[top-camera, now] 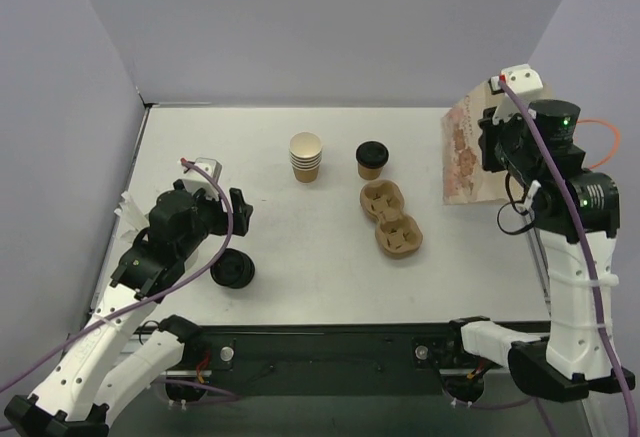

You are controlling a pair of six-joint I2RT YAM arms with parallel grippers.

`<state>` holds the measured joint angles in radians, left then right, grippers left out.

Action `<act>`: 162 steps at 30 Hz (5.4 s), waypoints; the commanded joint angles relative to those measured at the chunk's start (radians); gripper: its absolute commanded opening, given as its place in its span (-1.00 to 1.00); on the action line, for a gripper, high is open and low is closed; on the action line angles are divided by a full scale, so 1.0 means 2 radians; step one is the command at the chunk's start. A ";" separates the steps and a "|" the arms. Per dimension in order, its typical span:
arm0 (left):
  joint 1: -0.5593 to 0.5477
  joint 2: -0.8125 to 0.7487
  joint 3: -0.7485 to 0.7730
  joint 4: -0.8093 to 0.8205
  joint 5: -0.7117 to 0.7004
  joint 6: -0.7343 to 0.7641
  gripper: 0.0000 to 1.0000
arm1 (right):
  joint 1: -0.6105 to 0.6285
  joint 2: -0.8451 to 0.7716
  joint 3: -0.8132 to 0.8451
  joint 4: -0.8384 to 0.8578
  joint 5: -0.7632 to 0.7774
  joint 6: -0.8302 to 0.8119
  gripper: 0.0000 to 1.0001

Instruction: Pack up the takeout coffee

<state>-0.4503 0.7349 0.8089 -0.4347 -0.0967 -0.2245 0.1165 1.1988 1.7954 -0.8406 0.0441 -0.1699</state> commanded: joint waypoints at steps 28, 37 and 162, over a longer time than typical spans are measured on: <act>0.000 -0.067 0.001 -0.011 -0.154 -0.007 0.94 | 0.486 0.062 -0.114 0.062 0.035 -0.132 -1.00; 0.000 -0.072 0.002 -0.018 -0.179 -0.012 0.95 | 0.522 0.103 -0.127 0.075 0.026 -0.162 -1.00; -0.023 -0.057 -0.003 0.029 -0.096 0.017 0.67 | 0.125 0.207 -0.328 0.218 -0.060 0.152 0.03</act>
<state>-0.4976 0.6708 0.8436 -0.4522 -0.1898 -0.1936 0.3611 1.5967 1.1076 -0.3717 -0.0750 0.1535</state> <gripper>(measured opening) 0.829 0.522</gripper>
